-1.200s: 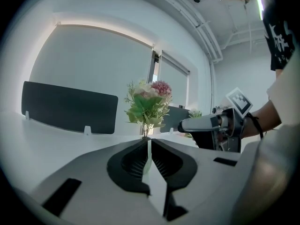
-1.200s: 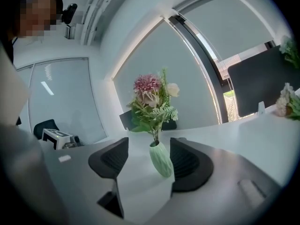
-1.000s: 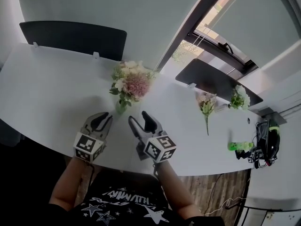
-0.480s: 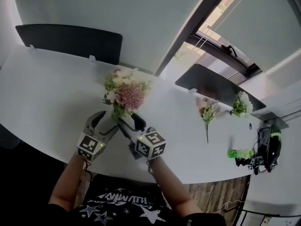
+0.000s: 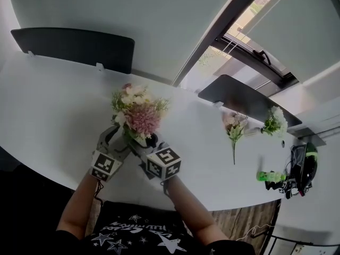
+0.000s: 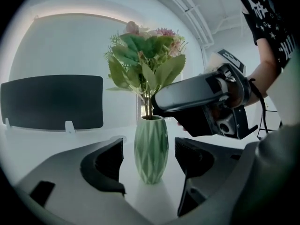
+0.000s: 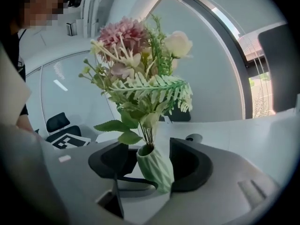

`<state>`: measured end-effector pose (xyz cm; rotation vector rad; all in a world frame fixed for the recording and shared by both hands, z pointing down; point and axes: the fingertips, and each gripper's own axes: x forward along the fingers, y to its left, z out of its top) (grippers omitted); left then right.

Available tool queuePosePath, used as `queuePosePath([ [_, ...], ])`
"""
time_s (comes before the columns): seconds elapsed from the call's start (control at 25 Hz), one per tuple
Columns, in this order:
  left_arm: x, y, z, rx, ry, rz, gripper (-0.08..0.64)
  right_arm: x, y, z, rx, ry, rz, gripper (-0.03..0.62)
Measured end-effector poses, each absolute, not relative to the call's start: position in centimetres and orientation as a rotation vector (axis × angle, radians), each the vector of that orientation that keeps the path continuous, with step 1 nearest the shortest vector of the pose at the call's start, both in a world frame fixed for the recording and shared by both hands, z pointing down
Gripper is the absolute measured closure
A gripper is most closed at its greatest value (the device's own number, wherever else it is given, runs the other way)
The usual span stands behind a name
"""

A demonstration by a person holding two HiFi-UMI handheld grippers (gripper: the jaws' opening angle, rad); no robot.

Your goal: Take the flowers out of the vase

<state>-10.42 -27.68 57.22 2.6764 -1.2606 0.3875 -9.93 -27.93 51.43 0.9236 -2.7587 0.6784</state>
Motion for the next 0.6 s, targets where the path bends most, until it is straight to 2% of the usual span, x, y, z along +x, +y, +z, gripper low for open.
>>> queuePosePath([
  [0.2,-10.33,-27.99,57.84,2.682,-1.236,0.391,0.232,-10.39,-28.49,51.31,0.878,-2.777,0.609,0.348],
  [0.44,-9.67,-28.15,57.8,2.692,-1.21,0.387,0.236,-10.36,-28.89,51.27,0.881,-2.789,0.603,0.396],
  [0.56,-9.77,-28.17,57.88,2.694,-1.228,0.4,0.307,-10.51,-28.86,51.23,0.881,-2.792,0.594,0.422],
  [0.6,-9.79,-28.15,57.87,2.693,-1.232,0.402,0.307,-10.52,-28.84,51.18,0.881,-2.794,0.59,0.434],
])
